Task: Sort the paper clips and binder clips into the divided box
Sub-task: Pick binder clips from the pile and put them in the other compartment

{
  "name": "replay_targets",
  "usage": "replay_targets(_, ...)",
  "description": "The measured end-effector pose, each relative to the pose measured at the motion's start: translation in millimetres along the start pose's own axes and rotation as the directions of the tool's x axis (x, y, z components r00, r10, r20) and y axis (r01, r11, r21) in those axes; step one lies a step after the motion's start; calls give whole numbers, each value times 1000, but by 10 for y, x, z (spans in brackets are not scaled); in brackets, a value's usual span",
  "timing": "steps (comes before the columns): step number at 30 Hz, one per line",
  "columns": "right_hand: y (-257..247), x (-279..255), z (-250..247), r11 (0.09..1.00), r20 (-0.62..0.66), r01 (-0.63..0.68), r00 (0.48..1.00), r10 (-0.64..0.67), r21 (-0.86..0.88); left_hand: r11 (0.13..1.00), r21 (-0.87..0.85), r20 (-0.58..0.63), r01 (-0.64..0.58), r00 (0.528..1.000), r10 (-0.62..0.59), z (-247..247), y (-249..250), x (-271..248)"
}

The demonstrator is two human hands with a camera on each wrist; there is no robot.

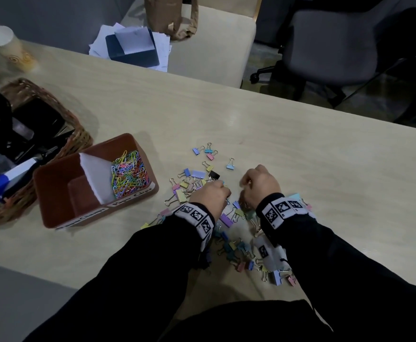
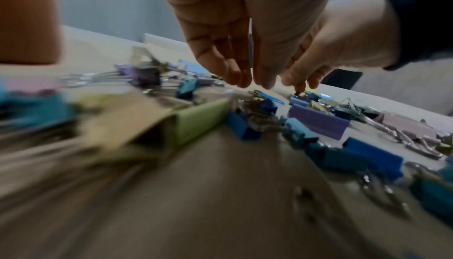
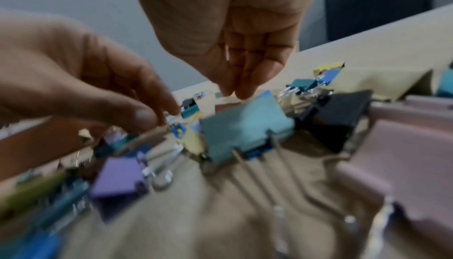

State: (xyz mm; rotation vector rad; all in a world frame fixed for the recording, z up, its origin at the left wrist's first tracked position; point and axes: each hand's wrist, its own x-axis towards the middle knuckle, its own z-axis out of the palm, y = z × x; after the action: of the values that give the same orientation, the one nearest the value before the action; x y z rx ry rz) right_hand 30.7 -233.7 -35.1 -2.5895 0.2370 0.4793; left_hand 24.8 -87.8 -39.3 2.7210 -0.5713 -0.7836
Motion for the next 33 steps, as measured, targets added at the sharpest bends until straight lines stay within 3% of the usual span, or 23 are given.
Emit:
replay_targets(8,-15,-48,-61,999,58,-14,998,12,30,976,206,84,-69,995,53,-44,113,8)
replay_targets(12,9,-55,-50,998,15,-66,998,66,17,967,230,126,-108,989,80,-123,131,61)
replay_targets(16,196,-44,-169,969,-74,-167,980,183,184,978,204,117,-38,993,14,-163,125,91)
replay_targets(20,474,-95,-383,912,-155,-298,924,350,283,961,271,92,60,992,-88,-129,176,129)
replay_targets(24,630,-194,-436,897,-165,-325,908,384,300,934,348,79,77,991,-111,-29,254,143)
replay_targets(29,616,-330,-335,838,-148,-342,887,437,425,956,277,40,100,992,-116,-13,252,111)
replay_targets(33,492,-346,-281,802,-41,-329,915,401,499,992,-2,-3,130,992,-130,-62,54,-24)
